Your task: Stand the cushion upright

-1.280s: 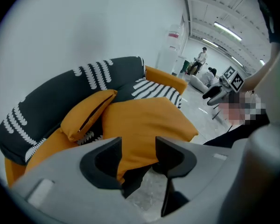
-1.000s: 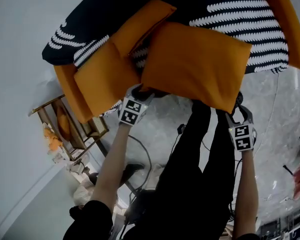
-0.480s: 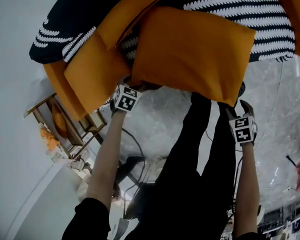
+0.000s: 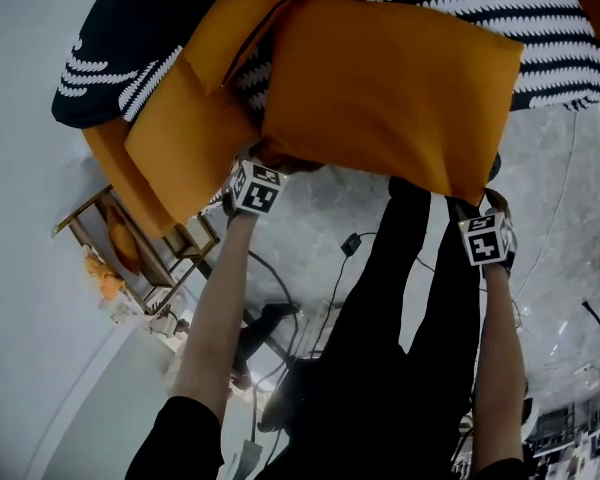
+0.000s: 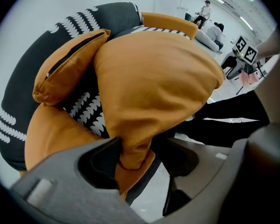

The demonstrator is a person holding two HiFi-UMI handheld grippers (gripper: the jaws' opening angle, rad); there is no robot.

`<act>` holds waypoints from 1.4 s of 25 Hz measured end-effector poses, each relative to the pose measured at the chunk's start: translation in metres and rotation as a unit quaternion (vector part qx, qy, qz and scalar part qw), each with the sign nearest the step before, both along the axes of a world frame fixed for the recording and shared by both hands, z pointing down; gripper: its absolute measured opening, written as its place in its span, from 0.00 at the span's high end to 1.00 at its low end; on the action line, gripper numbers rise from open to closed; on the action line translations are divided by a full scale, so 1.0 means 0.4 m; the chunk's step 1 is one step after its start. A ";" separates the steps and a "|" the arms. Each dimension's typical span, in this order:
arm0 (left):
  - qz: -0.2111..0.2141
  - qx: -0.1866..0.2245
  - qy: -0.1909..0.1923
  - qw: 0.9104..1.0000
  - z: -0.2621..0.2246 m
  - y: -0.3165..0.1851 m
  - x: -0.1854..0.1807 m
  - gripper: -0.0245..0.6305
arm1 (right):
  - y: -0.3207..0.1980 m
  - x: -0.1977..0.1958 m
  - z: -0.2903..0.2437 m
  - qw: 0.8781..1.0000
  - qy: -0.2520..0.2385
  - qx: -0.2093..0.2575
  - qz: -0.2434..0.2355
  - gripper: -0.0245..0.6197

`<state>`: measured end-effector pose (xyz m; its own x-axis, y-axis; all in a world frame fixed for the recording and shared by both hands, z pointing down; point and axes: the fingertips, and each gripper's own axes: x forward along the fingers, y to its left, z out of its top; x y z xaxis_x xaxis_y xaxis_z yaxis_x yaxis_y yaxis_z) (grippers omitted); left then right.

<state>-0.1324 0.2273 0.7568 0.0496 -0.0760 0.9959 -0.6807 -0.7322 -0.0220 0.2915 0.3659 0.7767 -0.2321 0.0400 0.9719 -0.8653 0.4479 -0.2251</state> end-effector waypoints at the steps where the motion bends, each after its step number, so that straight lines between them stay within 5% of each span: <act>1: -0.001 0.002 -0.003 1.000 0.004 -0.003 0.000 0.57 | 0.000 0.003 0.008 1.000 0.004 -0.003 0.004 0.50; 11: 0.007 0.008 -0.017 1.000 0.018 -0.016 -0.007 0.69 | -0.013 0.013 0.029 0.999 0.016 -0.016 0.041 0.56; 23: 0.051 0.017 -0.016 0.998 0.010 -0.024 0.008 0.83 | -0.028 0.016 -0.006 0.999 0.035 0.006 0.033 0.86; 35: 0.018 0.055 0.008 0.998 -0.134 -0.073 0.037 0.87 | -0.101 0.041 -0.178 0.999 0.030 0.040 0.006 0.94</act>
<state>-0.1175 0.1981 0.7032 0.0707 -0.1824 0.9807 -0.6544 -0.7504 -0.0924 0.3079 0.3255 0.7055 -0.1738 -0.0409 0.9839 -0.8817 0.4514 -0.1370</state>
